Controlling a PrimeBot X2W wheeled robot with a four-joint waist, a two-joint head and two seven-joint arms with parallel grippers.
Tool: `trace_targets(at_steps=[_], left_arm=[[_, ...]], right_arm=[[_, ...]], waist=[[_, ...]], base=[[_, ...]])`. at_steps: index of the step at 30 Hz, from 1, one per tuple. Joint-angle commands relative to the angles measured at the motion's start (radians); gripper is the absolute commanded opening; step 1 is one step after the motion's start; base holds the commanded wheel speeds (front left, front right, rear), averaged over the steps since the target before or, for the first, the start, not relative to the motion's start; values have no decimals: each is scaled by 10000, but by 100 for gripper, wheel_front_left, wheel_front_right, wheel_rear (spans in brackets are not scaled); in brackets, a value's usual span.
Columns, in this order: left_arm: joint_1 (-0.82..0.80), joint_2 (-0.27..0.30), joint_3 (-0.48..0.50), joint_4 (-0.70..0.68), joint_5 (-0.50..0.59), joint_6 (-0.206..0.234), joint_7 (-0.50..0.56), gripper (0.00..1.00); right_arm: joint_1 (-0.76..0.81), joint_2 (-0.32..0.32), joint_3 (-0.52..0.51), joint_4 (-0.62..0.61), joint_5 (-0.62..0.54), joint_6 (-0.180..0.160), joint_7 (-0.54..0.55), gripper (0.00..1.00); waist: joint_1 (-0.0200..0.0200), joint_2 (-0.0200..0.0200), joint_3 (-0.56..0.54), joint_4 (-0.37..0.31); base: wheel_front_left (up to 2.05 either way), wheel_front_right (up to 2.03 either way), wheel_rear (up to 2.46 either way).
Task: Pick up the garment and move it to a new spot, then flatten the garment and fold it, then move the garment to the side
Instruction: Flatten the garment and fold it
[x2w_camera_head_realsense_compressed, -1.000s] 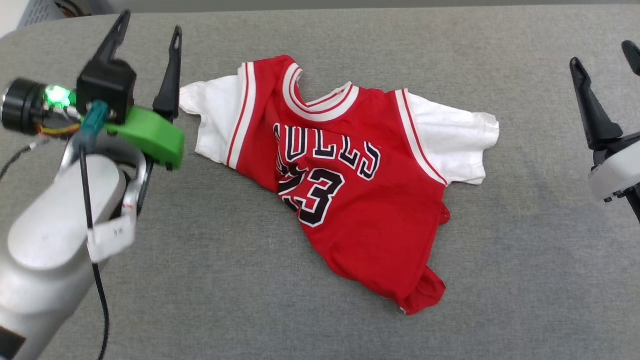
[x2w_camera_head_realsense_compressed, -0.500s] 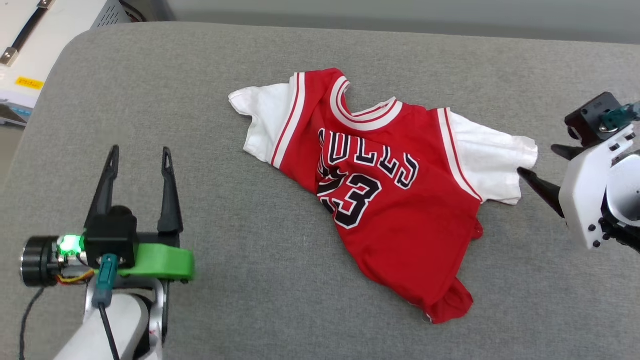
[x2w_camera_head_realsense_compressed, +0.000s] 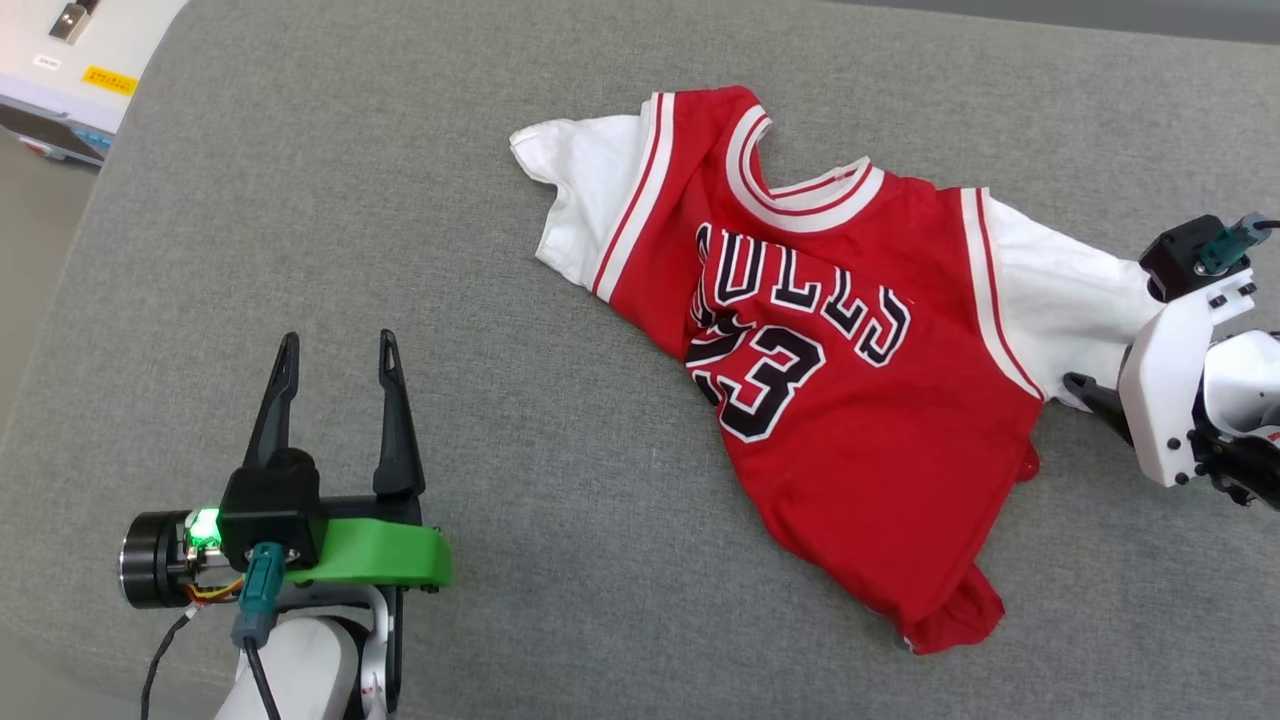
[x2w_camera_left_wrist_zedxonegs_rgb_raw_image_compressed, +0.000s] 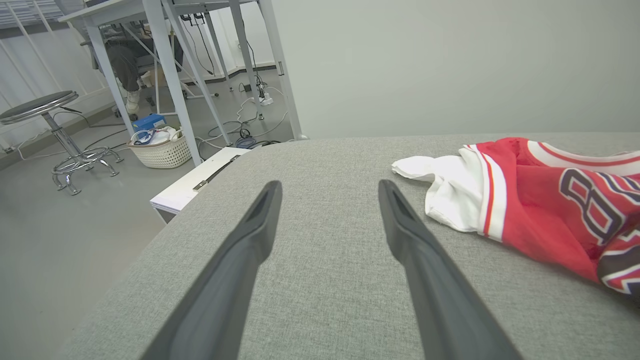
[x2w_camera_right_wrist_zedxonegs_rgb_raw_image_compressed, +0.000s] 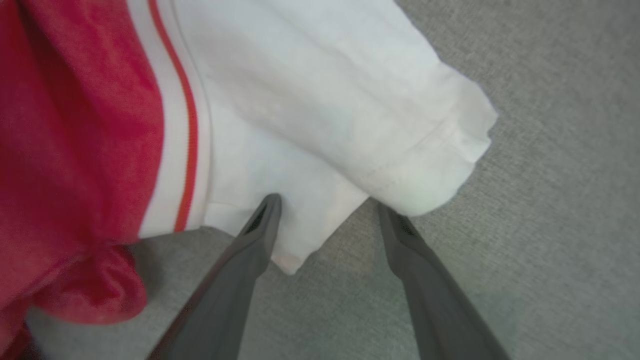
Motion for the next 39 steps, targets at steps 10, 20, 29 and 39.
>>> trace_targets(at_steps=[10, 20, 29, 39], left_arm=[[191, -905, 887, 293, 948, -911, -58, 100], [1020, -1219, 1462, 411, 1456, -1365, -59, 100], [1350, -1387, 1629, 418, 1713, -1666, -59, 100], [1456, -1284, 1988, 521, 1868, -2050, -59, 100]], right_arm=[[349, 336, 878, 954, 455, -4, -1361, 0], [2420, -559, -620, -925, 871, -4, -3223, 0], [4816, -564, -2808, -1143, 976, -4, -2778, 0], [6267, 977, -5060, -2001, -597, -4, -4530, 100]], waist=[[1, 0, 44, 49], [1, 0, -997, -570], [1, 0, -1307, -746], [1, 0, -1871, -941]], base=[[0, 0, 0], [0, 0, 0], [0, 0, 0], [0, 0, 0]])
